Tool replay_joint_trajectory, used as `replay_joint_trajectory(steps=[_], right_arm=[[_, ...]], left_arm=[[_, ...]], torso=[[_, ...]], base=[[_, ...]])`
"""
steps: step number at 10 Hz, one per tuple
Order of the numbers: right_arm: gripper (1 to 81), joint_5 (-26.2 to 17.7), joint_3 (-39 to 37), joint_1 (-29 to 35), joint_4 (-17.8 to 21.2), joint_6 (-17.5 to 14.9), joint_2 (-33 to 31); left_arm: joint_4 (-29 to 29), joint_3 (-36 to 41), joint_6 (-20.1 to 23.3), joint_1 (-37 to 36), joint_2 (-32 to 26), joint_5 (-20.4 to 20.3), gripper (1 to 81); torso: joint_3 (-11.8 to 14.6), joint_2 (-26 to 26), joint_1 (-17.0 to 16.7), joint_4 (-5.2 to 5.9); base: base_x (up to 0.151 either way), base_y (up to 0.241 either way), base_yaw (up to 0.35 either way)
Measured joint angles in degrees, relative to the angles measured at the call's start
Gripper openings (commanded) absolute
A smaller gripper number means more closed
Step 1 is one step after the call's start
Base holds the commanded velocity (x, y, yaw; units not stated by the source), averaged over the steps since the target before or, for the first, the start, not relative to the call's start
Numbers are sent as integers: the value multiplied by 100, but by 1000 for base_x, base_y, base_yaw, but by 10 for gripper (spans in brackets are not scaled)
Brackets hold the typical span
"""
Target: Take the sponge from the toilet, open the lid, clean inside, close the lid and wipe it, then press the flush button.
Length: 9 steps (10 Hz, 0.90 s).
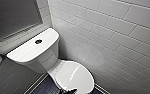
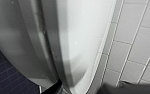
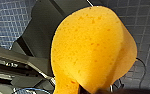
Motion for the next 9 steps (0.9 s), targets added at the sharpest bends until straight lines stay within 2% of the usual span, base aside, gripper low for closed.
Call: replay_joint_trajectory(steps=[9], right_arm=[[10, 11, 62, 33, -15, 0, -2]], left_arm=[[369, -149, -24, 9, 44, -133, 811]], torso=[[0, 0, 0, 0]], base=[[0, 0, 0]])
